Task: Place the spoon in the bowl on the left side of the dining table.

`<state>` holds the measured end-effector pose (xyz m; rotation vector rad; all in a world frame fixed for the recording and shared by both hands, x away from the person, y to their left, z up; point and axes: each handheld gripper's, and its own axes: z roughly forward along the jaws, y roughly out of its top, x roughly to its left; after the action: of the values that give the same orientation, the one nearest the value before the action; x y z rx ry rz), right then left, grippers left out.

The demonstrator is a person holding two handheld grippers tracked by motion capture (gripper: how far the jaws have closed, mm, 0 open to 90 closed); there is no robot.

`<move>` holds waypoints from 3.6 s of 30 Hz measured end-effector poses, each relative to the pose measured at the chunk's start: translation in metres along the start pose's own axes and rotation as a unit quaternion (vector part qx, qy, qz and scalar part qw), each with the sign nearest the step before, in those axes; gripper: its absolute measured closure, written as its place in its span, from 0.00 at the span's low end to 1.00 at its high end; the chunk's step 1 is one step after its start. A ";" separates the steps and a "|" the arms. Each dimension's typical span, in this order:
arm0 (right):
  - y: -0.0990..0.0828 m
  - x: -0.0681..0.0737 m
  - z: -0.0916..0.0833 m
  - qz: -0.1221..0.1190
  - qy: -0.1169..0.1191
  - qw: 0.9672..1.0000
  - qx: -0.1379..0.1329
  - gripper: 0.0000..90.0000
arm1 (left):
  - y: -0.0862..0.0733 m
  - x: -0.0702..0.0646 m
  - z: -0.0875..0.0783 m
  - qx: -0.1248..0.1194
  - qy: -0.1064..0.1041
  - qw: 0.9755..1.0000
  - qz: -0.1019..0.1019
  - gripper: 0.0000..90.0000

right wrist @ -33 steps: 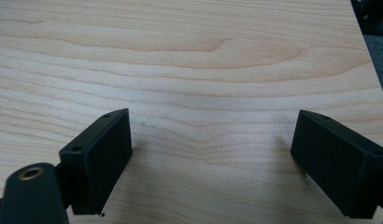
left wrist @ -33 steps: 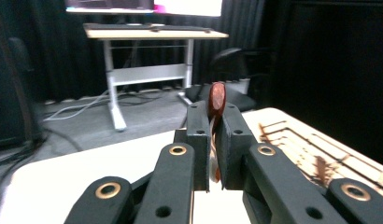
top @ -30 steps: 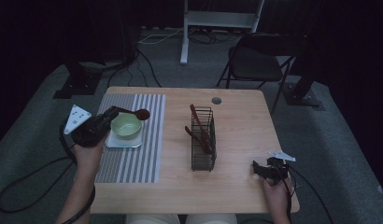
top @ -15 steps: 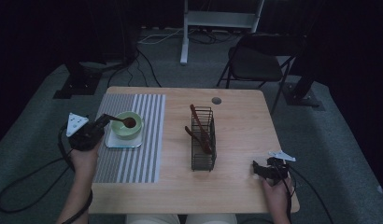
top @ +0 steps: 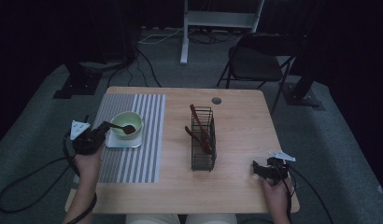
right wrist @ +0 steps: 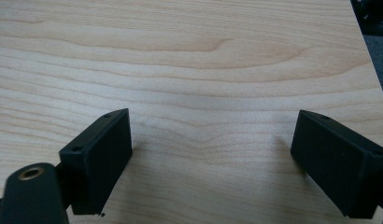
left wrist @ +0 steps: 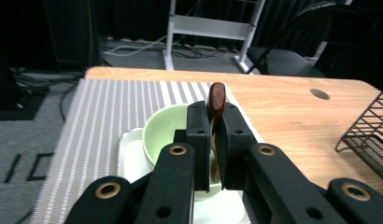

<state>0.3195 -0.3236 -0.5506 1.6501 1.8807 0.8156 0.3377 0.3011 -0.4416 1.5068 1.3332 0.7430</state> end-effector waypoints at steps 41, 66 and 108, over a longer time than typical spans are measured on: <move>0.000 0.000 0.000 0.000 0.000 1.000 0.000 0.13 | -0.046 0.024 -0.001 0.057 0.000 0.998 -0.011 0.89; 0.000 0.000 0.000 0.001 0.000 1.000 0.000 0.13 | -0.070 0.018 -0.019 0.111 0.006 0.994 -0.017 0.21; 0.000 0.000 0.000 0.001 0.000 1.000 0.000 0.13 | -0.125 0.017 -0.084 0.129 0.007 0.991 0.045 0.02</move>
<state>0.3194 -0.3235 -0.5505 1.6520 1.8806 0.8161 0.2182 0.3329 -0.5292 1.7775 1.4218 0.6576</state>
